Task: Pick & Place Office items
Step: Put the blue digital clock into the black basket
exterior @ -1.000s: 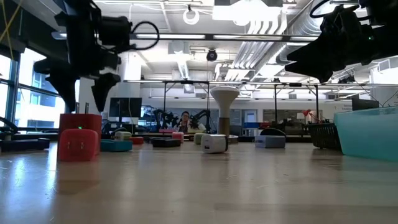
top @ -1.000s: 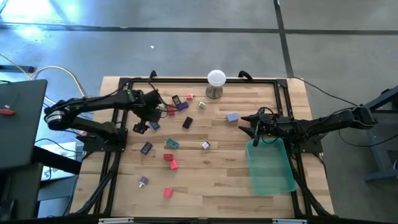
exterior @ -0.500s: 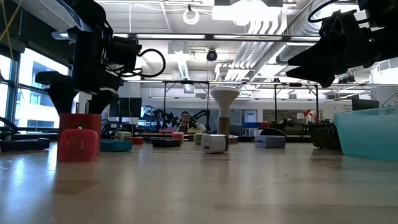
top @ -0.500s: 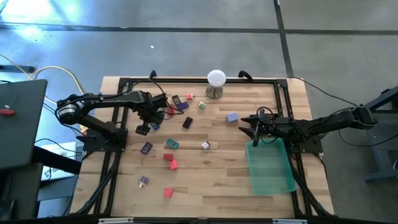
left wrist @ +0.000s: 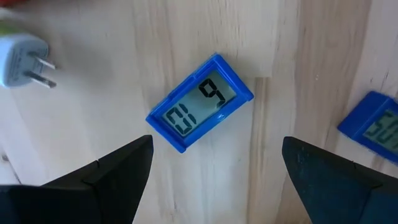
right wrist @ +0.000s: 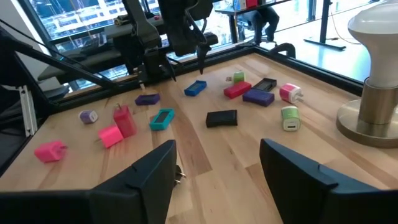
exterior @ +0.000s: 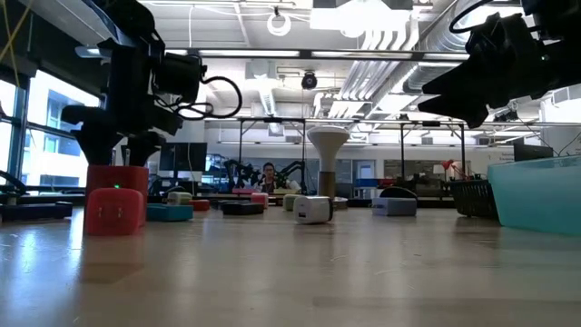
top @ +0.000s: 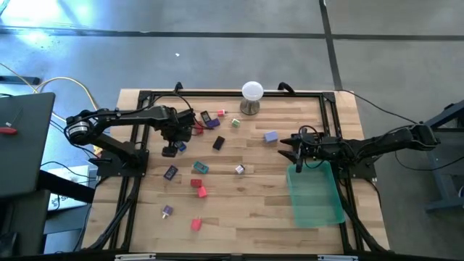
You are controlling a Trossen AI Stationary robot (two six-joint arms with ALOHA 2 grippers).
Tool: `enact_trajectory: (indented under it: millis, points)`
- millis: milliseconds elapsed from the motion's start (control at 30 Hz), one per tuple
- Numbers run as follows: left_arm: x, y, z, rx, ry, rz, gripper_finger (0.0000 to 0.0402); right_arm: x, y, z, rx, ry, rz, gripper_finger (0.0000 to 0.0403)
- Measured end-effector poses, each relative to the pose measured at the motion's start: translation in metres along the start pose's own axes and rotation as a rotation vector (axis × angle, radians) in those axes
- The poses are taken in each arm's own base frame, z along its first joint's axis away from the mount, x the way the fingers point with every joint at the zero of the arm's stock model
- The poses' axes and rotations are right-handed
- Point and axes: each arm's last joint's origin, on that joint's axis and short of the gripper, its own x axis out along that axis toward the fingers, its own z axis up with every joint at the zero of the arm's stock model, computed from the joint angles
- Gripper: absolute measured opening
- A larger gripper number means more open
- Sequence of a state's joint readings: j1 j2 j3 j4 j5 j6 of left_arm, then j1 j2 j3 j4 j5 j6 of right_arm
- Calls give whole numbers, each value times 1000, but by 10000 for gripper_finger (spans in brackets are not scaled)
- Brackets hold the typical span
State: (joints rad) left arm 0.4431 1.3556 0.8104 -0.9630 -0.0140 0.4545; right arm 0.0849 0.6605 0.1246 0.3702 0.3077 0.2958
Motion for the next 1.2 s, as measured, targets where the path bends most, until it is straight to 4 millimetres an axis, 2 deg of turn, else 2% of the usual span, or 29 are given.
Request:
enact_trajectory:
  millis: [500, 900, 1200]
  points:
    - [0, 0, 0, -33, -2, 0, 349, 0, 0, 0, -1, -1, -8, 221]
    - [0, 1, 2, 30, -25, -1, 349, 0, 0, 0, -1, 0, -8, 221]
    - [0, 1, 2, -85, -30, -6, 349, 0, -1, -2, -8, 20, -9, 221]
